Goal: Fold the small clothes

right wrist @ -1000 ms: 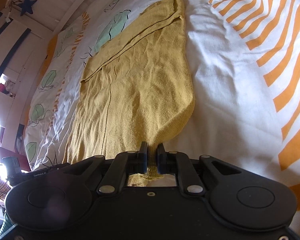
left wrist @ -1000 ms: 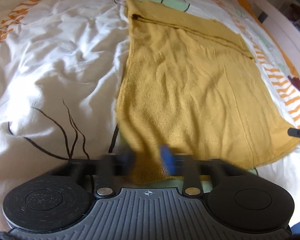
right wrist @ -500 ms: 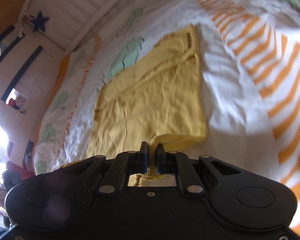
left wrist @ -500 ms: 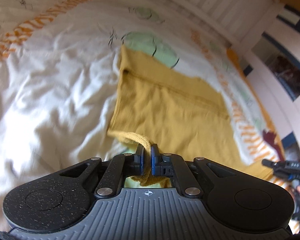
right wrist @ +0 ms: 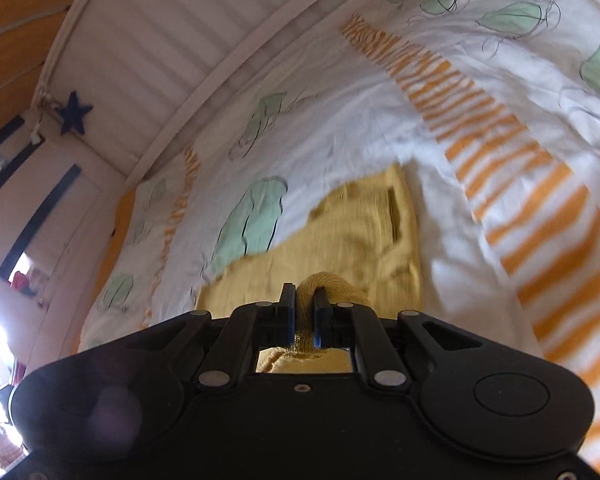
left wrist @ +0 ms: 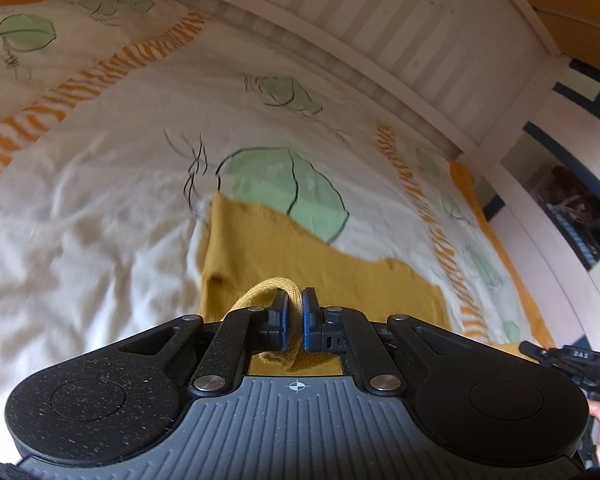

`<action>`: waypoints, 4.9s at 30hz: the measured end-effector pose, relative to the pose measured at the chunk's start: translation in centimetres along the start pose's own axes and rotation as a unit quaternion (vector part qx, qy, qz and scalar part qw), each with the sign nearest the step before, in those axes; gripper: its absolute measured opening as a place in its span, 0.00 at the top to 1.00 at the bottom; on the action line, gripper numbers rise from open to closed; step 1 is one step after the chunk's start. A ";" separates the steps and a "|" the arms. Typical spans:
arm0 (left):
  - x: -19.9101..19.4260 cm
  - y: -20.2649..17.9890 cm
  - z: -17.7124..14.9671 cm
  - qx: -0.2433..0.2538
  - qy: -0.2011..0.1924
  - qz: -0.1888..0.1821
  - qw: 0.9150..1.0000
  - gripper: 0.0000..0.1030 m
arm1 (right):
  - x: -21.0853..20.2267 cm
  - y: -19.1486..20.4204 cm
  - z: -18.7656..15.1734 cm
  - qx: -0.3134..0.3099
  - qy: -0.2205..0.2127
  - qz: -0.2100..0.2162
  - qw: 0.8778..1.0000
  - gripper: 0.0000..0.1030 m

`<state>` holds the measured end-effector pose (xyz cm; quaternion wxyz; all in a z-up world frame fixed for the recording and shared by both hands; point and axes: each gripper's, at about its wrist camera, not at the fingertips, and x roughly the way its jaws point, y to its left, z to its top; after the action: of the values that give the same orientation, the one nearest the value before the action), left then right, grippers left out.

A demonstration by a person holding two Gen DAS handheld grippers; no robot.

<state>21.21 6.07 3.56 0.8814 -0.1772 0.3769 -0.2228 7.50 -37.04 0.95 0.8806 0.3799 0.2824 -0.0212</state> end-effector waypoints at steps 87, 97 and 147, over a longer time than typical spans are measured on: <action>21.5 -0.4 4.4 0.193 0.091 0.063 0.975 0.70 | 21.2 3.0 2.5 -0.349 0.061 -0.147 0.923 0.31; 21.8 -0.8 5.8 0.139 0.094 0.104 0.980 0.67 | 21.4 1.3 5.4 -0.240 0.038 -0.170 0.955 0.31; 20.9 -8.0 3.5 0.147 0.083 0.156 0.973 0.22 | 17.9 4.2 5.4 -0.230 0.012 -0.167 0.959 0.00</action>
<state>34.60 -11.10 -2.59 0.8872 0.0347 0.4353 -0.1492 26.16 -34.55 -2.53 0.9244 0.1151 0.3501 -0.0981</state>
